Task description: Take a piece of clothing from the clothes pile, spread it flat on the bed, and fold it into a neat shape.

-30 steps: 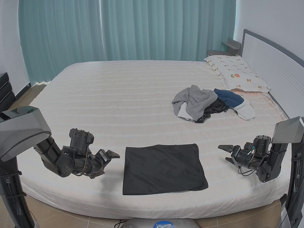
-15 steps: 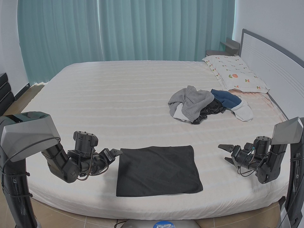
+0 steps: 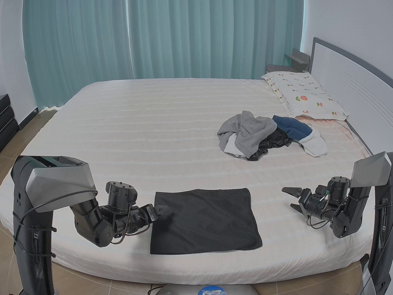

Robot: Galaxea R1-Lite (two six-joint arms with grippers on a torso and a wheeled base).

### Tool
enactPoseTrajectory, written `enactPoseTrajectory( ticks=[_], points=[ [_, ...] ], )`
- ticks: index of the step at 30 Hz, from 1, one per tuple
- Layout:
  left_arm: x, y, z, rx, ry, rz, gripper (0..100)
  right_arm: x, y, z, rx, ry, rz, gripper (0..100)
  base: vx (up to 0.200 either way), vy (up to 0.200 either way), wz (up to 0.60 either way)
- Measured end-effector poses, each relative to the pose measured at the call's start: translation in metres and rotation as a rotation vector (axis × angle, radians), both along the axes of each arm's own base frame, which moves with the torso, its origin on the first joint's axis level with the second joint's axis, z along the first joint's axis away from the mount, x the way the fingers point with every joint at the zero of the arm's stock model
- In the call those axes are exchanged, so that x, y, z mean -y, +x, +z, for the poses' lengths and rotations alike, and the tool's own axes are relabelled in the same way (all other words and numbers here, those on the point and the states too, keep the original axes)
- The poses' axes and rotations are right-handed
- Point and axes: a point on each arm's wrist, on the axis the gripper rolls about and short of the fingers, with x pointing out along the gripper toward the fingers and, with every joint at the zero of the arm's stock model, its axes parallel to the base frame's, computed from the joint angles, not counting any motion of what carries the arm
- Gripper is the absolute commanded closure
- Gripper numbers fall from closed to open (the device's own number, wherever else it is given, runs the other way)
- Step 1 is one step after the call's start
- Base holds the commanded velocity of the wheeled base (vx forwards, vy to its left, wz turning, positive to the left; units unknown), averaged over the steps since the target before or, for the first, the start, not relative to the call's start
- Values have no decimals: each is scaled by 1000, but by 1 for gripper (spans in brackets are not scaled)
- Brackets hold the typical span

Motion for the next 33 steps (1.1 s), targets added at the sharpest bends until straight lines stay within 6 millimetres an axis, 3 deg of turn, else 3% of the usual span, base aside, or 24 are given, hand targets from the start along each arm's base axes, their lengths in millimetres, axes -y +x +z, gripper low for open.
enactPoseTrajectory(
  ticks=[12,13,33],
  points=[
    [8,1,-7,0,21,9,0,-1,0,-1,-2,-4,3,0,0,0,0],
    [8,1,-7,0,22,9,100,-1,0,-1,-2,-4,3,0,0,0,0],
    [8,0,-7,-15,-2,35,100,-1,0,-2,-5,-4,3,0,0,0,0]
  ],
)
